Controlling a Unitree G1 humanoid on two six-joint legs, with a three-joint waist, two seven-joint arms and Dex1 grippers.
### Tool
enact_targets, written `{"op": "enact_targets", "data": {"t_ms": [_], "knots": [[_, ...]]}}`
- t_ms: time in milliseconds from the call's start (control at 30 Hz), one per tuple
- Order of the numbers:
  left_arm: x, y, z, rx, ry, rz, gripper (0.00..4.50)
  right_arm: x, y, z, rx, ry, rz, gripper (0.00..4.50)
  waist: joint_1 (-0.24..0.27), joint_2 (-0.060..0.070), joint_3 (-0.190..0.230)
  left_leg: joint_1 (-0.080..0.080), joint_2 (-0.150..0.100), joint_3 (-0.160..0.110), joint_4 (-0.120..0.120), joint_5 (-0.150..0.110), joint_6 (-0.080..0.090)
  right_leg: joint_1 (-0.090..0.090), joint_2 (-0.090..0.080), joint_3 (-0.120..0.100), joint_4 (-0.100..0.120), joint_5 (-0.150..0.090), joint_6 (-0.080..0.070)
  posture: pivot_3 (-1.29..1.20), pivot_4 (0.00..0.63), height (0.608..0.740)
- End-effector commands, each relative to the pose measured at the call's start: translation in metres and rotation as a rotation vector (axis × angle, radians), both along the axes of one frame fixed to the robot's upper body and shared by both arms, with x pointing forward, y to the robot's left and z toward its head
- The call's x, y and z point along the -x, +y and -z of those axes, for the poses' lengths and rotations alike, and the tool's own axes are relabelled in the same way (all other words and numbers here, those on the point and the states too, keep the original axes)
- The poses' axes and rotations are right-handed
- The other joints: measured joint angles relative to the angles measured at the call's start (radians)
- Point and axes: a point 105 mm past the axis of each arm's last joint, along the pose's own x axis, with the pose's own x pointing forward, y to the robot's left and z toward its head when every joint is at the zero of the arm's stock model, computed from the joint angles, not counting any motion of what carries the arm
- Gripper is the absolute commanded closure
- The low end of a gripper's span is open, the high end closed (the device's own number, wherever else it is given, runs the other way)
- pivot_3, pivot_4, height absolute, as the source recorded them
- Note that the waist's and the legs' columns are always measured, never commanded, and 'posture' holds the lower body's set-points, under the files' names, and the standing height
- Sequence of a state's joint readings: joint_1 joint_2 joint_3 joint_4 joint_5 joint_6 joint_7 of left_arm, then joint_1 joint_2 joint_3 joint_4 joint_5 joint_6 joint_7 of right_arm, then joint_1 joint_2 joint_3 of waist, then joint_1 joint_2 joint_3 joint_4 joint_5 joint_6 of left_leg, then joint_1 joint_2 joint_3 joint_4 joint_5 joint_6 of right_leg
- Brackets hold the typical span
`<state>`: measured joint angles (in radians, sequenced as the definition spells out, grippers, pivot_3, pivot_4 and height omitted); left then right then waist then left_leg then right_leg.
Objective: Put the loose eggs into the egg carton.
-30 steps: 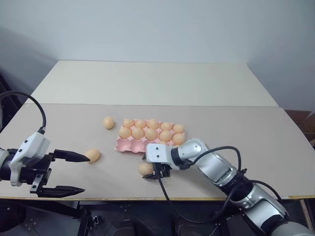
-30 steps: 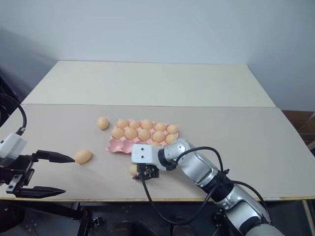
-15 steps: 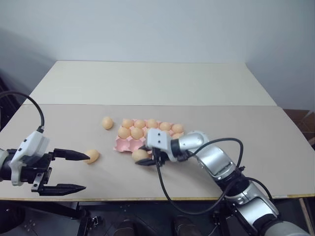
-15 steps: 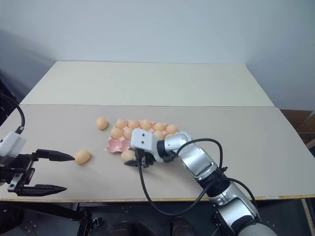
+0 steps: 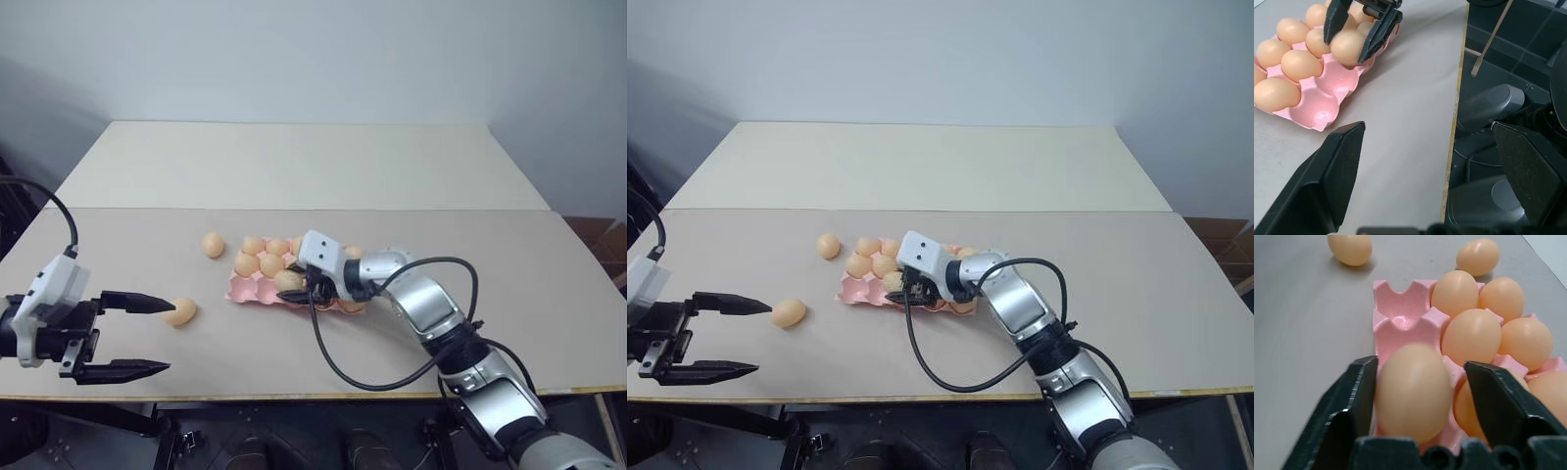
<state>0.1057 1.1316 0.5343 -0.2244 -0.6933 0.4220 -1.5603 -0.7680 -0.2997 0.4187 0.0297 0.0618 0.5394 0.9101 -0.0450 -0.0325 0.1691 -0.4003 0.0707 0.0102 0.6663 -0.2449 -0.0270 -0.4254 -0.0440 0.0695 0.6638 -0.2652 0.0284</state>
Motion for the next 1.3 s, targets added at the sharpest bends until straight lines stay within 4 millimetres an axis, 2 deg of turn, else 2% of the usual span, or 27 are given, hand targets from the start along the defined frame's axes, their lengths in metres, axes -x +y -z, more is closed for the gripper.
{"op": "enact_targets", "data": {"t_ms": [33, 200, 333, 433, 567, 733, 867, 1000, 1300], "knots": [[0.000, -0.002, -0.009, -0.002, -0.046, 0.010, 0.00, 0.007, 0.001, -0.028, -0.067, -0.062, -0.052, 0.03, 0.000, 0.000, 0.000, 0.000, 0.000, 0.000, 0.000, 0.000, 0.000, 0.000, 0.000, 0.000, 0.000, 0.000, 0.000, 0.00, 0.150, 0.740], [-0.003, 0.000, -0.012, 0.004, -0.060, -0.010, 0.00, 0.012, -0.012, -0.043, -0.112, -0.073, -0.089, 0.03, 0.002, 0.000, 0.000, 0.000, 0.000, 0.000, 0.000, 0.000, 0.000, 0.000, 0.000, 0.000, 0.000, 0.000, 0.000, 0.00, 0.150, 0.740], [-0.009, 0.008, -0.018, 0.027, -0.099, -0.079, 0.00, 0.015, -0.039, -0.057, -0.181, -0.072, -0.119, 0.03, 0.003, 0.000, 0.000, 0.000, 0.000, 0.000, 0.000, 0.000, 0.000, 0.000, 0.000, 0.000, 0.000, 0.000, 0.000, 0.00, 0.150, 0.740], [-0.012, 0.016, -0.026, 0.076, -0.134, -0.140, 0.00, 0.018, -0.067, -0.065, -0.222, -0.079, -0.130, 0.03, 0.005, 0.000, 0.000, 0.000, 0.000, 0.000, 0.000, 0.000, 0.000, 0.000, 0.000, 0.000, -0.001, 0.000, 0.000, 0.00, 0.150, 0.740], [-0.014, 0.023, -0.032, 0.139, -0.148, -0.205, 0.00, 0.019, -0.097, -0.068, -0.231, -0.083, -0.119, 0.03, 0.003, 0.000, 0.000, 0.000, 0.000, 0.000, 0.000, 0.000, 0.000, 0.001, 0.000, 0.000, -0.001, 0.000, 0.000, 0.00, 0.150, 0.740], [-0.015, 0.037, -0.026, 0.122, -0.144, -0.272, 0.00, 0.022, -0.129, -0.068, -0.223, -0.065, -0.097, 0.03, 0.000, 0.000, 0.000, 0.001, 0.000, 0.000, -0.001, 0.000, 0.000, 0.001, 0.000, 0.000, -0.001, 0.000, 0.000, 0.00, 0.150, 0.740], [-0.016, 0.049, -0.020, 0.106, -0.138, -0.321, 0.00, 0.033, -0.152, -0.067, -0.177, -0.030, -0.108, 0.03, 0.003, 0.000, 0.000, 0.001, 0.000, 0.001, -0.001, 0.000, 0.000, 0.001, 0.000, 0.000, -0.001, 0.000, 0.000, 0.00, 0.150, 0.740], [-0.019, 0.057, -0.017, 0.110, -0.147, -0.366, 0.00, 0.041, -0.160, -0.073, -0.165, -0.025, -0.120, 0.03, 0.001, 0.000, 0.000, 0.001, 0.000, 0.001, -0.001, 0.000, 0.000, 0.001, 0.000, 0.000, -0.001, 0.000, 0.000, 0.00, 0.150, 0.740], [-0.024, 0.064, -0.008, 0.082, -0.130, -0.383, 0.00, 0.046, -0.159, -0.073, -0.151, -0.035, -0.123, 0.03, 0.003, 0.000, 0.000, 0.001, 0.000, 0.001, -0.001, 0.000, 0.000, 0.001, 0.000, 0.000, -0.001, 0.000, 0.000, 0.00, 0.150, 0.740]]}}
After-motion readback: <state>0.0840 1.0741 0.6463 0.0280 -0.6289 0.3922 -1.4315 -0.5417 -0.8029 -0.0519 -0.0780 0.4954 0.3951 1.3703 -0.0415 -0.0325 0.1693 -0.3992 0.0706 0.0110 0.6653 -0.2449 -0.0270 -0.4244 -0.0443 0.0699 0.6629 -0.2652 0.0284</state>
